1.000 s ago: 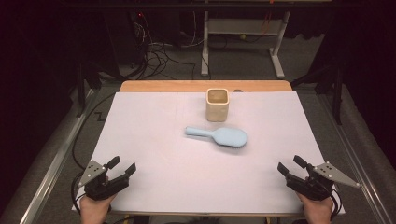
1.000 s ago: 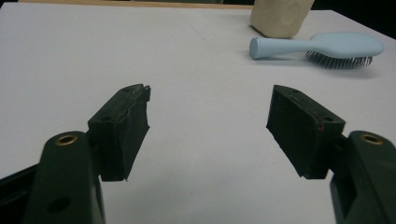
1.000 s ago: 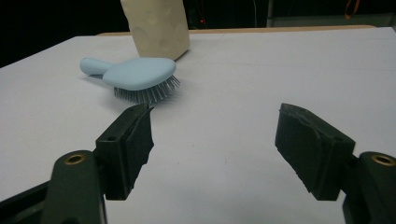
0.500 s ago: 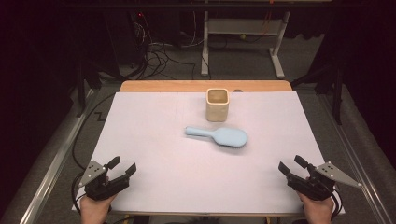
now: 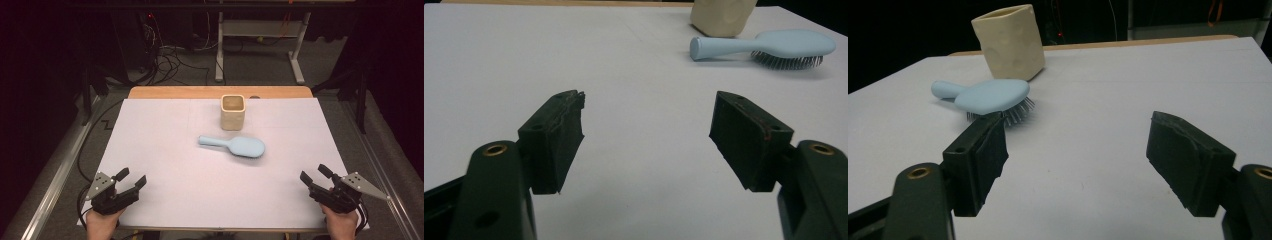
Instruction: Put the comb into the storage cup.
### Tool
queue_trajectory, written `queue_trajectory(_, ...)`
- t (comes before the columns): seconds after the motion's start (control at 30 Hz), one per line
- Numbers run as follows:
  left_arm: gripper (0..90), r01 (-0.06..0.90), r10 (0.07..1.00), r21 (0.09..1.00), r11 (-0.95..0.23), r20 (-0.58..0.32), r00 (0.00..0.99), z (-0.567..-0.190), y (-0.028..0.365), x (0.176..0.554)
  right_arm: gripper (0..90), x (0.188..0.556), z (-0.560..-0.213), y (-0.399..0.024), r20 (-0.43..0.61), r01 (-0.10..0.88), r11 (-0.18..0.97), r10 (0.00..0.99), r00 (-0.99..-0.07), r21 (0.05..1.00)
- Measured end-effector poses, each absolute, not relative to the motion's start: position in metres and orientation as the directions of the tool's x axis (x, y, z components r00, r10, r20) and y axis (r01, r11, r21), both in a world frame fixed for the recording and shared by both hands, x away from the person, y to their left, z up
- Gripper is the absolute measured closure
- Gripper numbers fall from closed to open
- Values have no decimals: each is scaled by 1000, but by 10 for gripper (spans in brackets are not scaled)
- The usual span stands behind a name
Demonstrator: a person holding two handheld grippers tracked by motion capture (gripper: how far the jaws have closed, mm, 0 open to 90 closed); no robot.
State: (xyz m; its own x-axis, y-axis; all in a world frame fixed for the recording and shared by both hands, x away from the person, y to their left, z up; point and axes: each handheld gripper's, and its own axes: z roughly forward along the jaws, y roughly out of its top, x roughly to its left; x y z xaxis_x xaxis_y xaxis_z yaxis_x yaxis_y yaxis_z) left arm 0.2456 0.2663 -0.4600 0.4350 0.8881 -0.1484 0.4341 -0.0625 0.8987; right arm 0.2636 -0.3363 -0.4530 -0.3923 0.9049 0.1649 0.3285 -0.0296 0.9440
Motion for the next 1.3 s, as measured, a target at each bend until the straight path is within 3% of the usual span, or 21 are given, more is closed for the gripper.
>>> queue_trajectory(0.6, 295, 435, 887, 898, -60, -152, 436, -460, 266, 247, 261, 271, -449, -324, 167, 314, -31, 893, -417, 949)
queue_trajectory(1.3, 295, 444, 886, 894, -62, -156, 437, -462, 265, 249, 260, 284, -438, -288, 154, 287, 1, 842, -517, 958)
